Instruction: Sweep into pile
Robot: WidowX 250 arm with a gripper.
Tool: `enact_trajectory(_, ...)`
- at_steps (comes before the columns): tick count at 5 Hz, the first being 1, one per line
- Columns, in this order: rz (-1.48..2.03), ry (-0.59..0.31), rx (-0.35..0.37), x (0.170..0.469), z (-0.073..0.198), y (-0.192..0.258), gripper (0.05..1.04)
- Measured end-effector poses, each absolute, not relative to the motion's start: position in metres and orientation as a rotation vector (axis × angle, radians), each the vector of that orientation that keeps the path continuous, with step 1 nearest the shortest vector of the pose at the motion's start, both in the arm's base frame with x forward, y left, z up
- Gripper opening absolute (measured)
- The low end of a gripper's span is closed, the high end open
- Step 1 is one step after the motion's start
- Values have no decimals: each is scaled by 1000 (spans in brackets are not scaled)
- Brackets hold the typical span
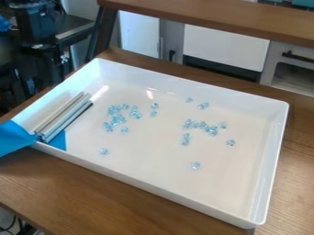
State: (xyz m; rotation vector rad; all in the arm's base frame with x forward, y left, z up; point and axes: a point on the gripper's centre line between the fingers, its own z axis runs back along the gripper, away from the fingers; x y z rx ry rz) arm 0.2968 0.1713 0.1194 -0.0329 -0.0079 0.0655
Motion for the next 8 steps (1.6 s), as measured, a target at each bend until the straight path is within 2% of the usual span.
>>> enact_trajectory(1, 68, 18, -50, 297, 108, 171, 1001)
enact_trajectory(3, 46, -17, -48, 301, 94, 166, 1001)
enact_trajectory(4, 19, -58, -52, 305, 78, 158, 1001)
enact_trajectory(5, 43, -117, -47, 308, 74, 155, 1001)
enact_trajectory(6, 81, -146, -15, 312, 67, 152, 1001)
enact_trajectory(7, 91, -152, 6, 315, 66, 152, 1001)
enact_trajectory(8, 100, -99, 27, 315, 53, 150, 1001)
